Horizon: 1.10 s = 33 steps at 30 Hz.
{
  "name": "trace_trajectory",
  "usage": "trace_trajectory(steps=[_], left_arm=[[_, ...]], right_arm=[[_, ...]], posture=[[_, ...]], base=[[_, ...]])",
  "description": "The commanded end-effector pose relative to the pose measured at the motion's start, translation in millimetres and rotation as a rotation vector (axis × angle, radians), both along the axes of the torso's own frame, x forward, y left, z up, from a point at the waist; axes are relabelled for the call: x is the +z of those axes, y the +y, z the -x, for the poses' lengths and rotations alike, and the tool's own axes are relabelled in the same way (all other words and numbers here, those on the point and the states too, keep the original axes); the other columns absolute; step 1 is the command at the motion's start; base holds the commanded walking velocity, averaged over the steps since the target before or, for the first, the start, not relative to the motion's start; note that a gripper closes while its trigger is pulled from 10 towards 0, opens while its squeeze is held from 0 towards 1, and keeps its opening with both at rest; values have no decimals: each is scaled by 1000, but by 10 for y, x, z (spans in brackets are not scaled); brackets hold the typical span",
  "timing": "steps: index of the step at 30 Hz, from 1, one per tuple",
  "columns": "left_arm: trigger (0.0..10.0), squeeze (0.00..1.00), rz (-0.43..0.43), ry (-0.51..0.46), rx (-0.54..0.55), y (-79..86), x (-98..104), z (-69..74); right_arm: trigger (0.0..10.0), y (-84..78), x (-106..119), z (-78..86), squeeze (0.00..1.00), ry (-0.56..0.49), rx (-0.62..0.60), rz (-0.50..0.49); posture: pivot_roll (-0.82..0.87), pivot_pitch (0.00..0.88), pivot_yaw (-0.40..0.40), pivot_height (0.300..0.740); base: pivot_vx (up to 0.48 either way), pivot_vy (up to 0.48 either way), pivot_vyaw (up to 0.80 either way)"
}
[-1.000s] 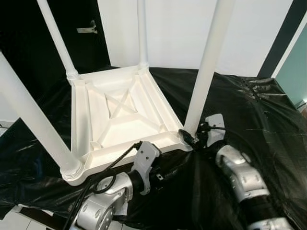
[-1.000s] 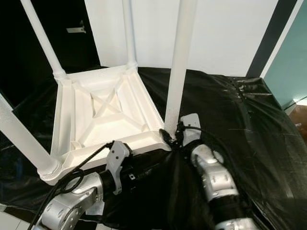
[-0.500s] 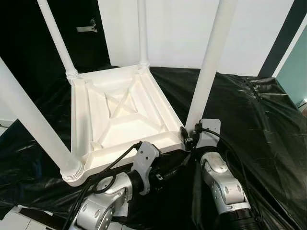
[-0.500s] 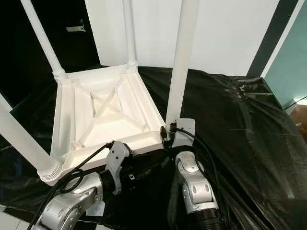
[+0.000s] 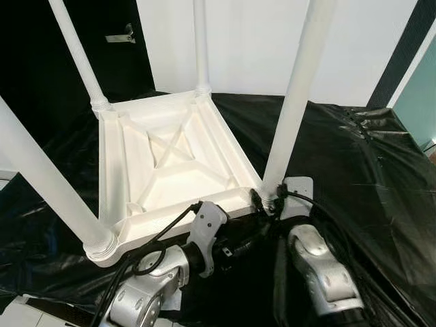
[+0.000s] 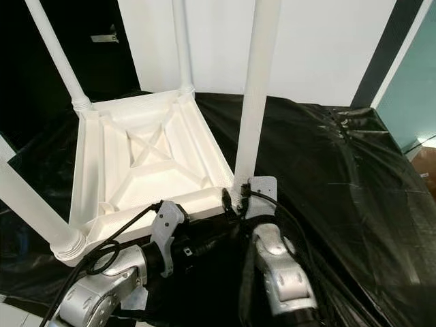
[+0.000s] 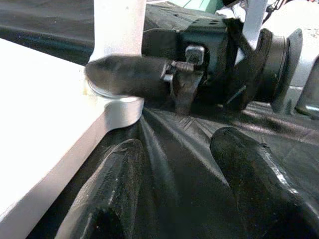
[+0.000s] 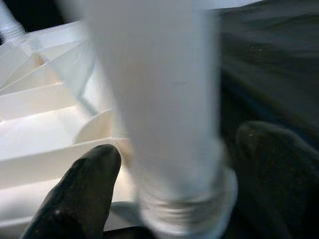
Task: Building children table
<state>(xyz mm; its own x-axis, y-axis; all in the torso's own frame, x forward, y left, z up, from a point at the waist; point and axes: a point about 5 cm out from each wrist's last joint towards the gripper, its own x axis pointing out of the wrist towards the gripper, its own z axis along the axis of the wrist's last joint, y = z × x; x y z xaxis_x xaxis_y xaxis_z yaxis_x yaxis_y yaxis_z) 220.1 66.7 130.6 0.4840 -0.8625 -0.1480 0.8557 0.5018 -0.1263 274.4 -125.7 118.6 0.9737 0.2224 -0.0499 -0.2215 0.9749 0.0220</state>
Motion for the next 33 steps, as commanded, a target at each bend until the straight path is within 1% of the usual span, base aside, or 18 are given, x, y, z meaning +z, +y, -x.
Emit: trace_trajectory(steps=[1, 2, 3, 8, 9, 10, 14, 18, 19, 21, 25, 26, 27, 29, 30, 31, 32, 33], left_arm=[[10000, 0, -10, 12, -3, 7, -21, 12], [10000, 0, -10, 13, -10, 9, -21, 4], [10000, 0, -9, 13, -13, 6, -20, -2], [10000, 0, -13, 11, -26, 3, -14, -14], [10000, 0, -15, 10, -29, 5, -10, -18], [10000, 0, -16, 9, -31, 7, -6, -23], [10000, 0, -19, 6, -33, 7, 1, -40], [10000, 0, -21, 2, -35, 5, 7, -55], [10000, 0, -21, 2, -35, 5, 7, -55], [10000, 0, -21, 0, -31, 10, 7, -66], [10000, 0, -21, -1, -28, 9, 8, -70], [10000, 0, -20, -2, -25, 7, 8, -74], [10000, 0, -20, -2, -22, 6, 4, -74], [10000, 0, -19, -2, -21, 6, 2, -73], [10000, 0, -19, -3, -16, 4, -3, -72], [10000, 0, -19, -3, -14, 4, -5, -71], [10000, 0, -19, -3, -14, 4, -5, -71], [10000, 0, -20, -3, -9, 5, -9, -69]], right_arm=[[10000, -30, 23, 24, 1000, -18, 27, -21], [10000, -153, 5, 76, 1000, -17, 135, -9], [10000, -203, -1, 94, 1000, -13, 181, -5], [10000, -334, 14, 90, 1000, -24, 275, 40], [10000, -376, 29, 71, 718, -24, 311, 47], [10000, -415, 49, 49, 0, -29, 347, 65], [10000, -470, 106, -37, 0, -35, 432, 121], [10000, -450, 146, -153, 0, -20, 555, 170], [10000, -450, 146, -153, 0, -20, 555, 170], [10000, -390, 161, -238, 0, -24, 615, 209], [10000, -338, 170, -293, 0, -25, 651, 221], [10000, -302, 173, -344, 0, -26, 683, 236], [9765, -281, 169, -377, 0, -25, 702, 244], [9765, -269, 165, -397, 0, -23, 714, 250], [0, -258, 146, -432, 0, -19, 723, 278], [0, -268, 123, -454, 0, -9, 716, 309], [0, -268, 123, -454, 0, -9, 716, 309], [0, -283, 92, -476, 0, 5, 707, 333]], posture=[[-44, 0, -21, 740], [-57, 0, -11, 740], [-58, 0, -10, 740], [-65, 0, -2, 740], [-69, 0, 6, 740], [-70, 0, 8, 740], [-73, 0, 14, 740], [-70, 0, 15, 740], [-70, 0, 15, 740], [-66, 0, 12, 740], [-61, 0, 8, 740], [-57, 0, 4, 740], [-53, 0, 0, 740], [-53, 0, 0, 740], [-45, 0, -5, 740], [-40, 0, -7, 740], [-40, 0, -7, 740], [-35, 0, -12, 740]], base=[[0, 0, 0], [0, 0, 0], [0, 0, 0], [0, 0, 0], [0, 0, 0], [0, 0, 0], [0, 0, 0], [0, 0, 0], [0, 0, 0], [0, 0, 0], [0, 0, 0], [0, 0, 0], [0, 0, 0], [0, 0, 0], [0, 0, 0], [0, 0, 0], [0, 0, 0], [0, 0, 0]])
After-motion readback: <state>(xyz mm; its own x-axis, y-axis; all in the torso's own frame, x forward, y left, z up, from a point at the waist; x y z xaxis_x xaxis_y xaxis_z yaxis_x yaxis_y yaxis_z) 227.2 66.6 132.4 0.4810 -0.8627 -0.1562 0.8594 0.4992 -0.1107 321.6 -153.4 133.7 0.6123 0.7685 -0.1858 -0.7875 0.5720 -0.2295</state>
